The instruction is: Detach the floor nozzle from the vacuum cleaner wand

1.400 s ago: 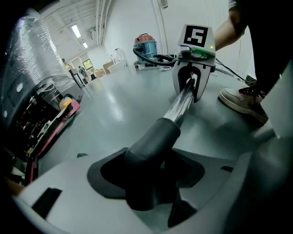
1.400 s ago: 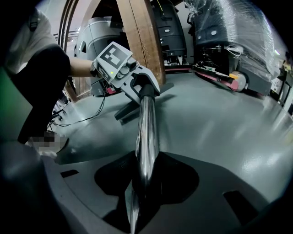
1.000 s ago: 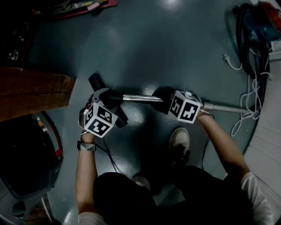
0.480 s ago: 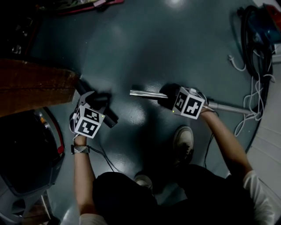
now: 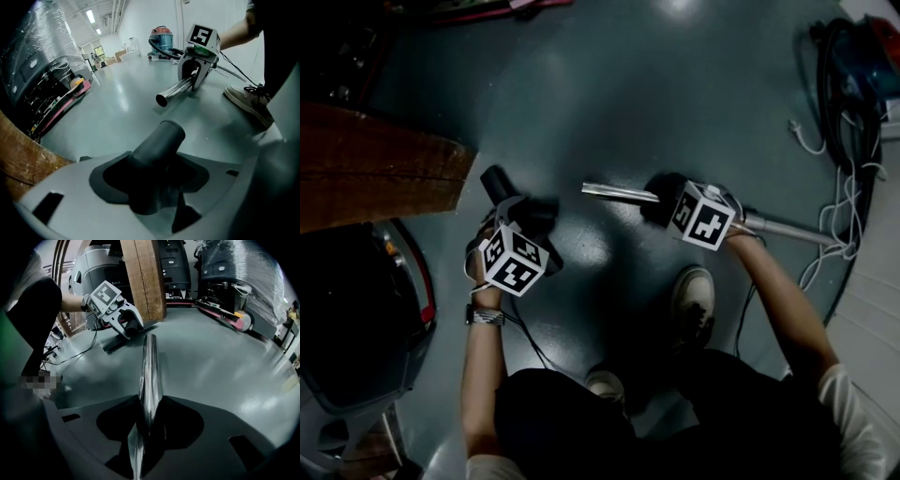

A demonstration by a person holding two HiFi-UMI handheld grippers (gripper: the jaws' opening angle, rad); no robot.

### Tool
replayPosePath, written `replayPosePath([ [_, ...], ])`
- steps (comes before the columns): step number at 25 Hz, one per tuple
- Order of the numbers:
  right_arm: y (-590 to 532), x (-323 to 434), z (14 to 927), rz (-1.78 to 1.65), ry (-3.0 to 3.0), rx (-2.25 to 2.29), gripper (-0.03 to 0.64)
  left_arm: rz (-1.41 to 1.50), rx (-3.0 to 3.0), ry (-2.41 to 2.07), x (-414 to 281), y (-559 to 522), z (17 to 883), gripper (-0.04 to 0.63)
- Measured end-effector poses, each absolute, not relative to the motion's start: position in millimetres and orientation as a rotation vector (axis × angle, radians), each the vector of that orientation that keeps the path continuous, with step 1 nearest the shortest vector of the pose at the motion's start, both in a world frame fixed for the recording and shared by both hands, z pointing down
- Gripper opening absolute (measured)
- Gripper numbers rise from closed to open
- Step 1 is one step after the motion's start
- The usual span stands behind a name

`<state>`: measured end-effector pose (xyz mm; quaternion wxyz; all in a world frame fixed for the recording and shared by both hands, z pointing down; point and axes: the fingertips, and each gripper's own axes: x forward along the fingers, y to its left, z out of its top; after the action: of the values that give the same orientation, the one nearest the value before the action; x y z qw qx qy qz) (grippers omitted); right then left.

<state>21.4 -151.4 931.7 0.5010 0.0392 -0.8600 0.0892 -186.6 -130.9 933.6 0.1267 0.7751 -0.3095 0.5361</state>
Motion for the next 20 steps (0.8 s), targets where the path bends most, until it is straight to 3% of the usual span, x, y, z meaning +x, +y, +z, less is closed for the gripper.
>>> replayPosePath([
  [20,-159,22,951,0.219,-2.016,0.131,0.162,1.645,2.251,-0.836,-171,-130,946,0.253],
])
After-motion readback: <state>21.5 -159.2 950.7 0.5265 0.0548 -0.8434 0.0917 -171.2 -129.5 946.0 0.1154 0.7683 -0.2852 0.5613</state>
